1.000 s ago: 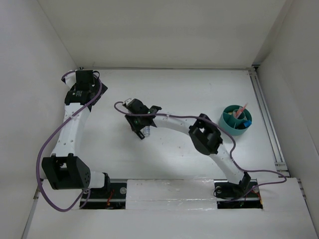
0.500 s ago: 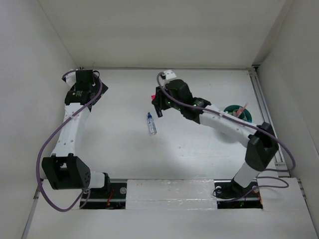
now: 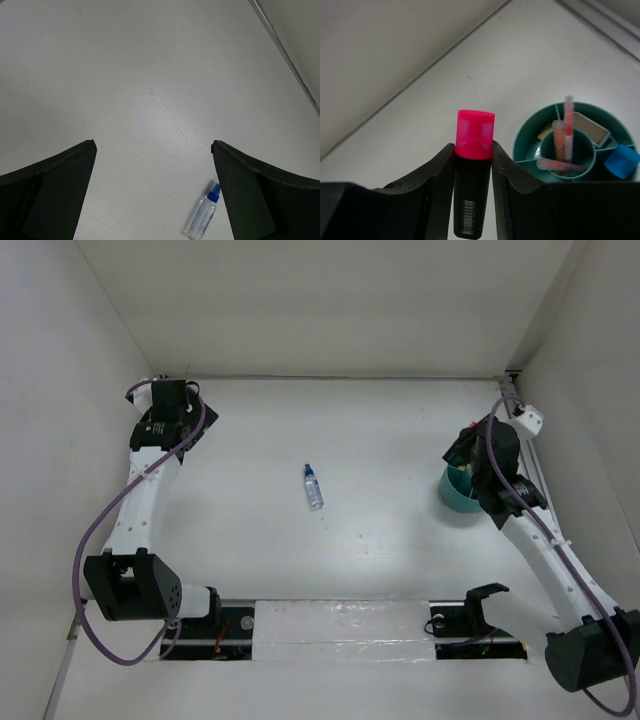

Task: Sort the stationery into containers
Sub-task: Place the pen in the storage box.

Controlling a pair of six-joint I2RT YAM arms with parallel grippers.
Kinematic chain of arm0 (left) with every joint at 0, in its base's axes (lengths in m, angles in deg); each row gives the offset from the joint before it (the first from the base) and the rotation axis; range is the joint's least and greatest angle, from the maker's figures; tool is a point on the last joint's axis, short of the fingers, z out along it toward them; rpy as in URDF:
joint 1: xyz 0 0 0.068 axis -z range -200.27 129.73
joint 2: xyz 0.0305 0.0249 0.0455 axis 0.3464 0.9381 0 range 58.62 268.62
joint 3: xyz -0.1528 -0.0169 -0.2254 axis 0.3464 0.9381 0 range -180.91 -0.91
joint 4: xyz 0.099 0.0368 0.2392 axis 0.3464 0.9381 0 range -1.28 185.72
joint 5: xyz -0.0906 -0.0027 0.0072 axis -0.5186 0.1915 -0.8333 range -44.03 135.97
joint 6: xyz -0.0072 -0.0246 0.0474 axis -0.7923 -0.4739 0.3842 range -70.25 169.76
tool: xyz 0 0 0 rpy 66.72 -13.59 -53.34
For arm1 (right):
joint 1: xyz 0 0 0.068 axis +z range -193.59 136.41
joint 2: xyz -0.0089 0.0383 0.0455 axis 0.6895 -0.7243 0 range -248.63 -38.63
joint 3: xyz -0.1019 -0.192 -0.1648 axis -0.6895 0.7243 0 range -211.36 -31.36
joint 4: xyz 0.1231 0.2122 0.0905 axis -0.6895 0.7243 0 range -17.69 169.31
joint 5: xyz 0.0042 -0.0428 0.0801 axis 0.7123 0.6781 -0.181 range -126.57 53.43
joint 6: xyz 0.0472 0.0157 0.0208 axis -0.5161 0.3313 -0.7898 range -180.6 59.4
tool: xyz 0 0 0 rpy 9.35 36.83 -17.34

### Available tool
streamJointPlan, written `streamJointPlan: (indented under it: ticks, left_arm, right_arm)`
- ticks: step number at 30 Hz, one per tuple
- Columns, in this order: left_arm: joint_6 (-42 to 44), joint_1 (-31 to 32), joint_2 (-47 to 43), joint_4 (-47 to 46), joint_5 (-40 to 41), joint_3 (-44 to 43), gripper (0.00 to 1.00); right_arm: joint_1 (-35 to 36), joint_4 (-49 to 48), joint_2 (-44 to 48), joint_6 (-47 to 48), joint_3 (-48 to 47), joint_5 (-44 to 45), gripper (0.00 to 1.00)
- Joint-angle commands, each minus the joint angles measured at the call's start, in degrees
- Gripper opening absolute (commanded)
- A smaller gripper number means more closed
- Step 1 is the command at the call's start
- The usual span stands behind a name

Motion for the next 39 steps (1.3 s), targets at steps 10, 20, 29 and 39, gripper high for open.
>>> streamJointPlan:
  ticks: [10, 20, 29, 39]
  left_arm:
    - [1.23, -0.08, -1.62, -1.59, -2.34, 1.14, 1.0]
    - [1.75, -0.08, -1.1, -2.12, -3.4, 1.14, 1.0]
    - [1.75, -0.08, -1.1, -2.12, -3.4, 1.67, 1.0]
    - [1.75, -0.08, -1.1, -2.12, -3.4, 1.67, 1.0]
  right_arm:
    - [-11.72, 12.26, 5.29, -11.51, 2.86, 16.98, 0.0]
    - [-15.95, 14.38, 2.14, -12.66, 2.42, 22.52, 0.0]
    - [-15.95, 10.43, -1.04, -13.19, 4.7, 22.53, 0.0]
    - [-16.48, 7.88, -5.44, -12.49, 5.23, 22.53, 0.0]
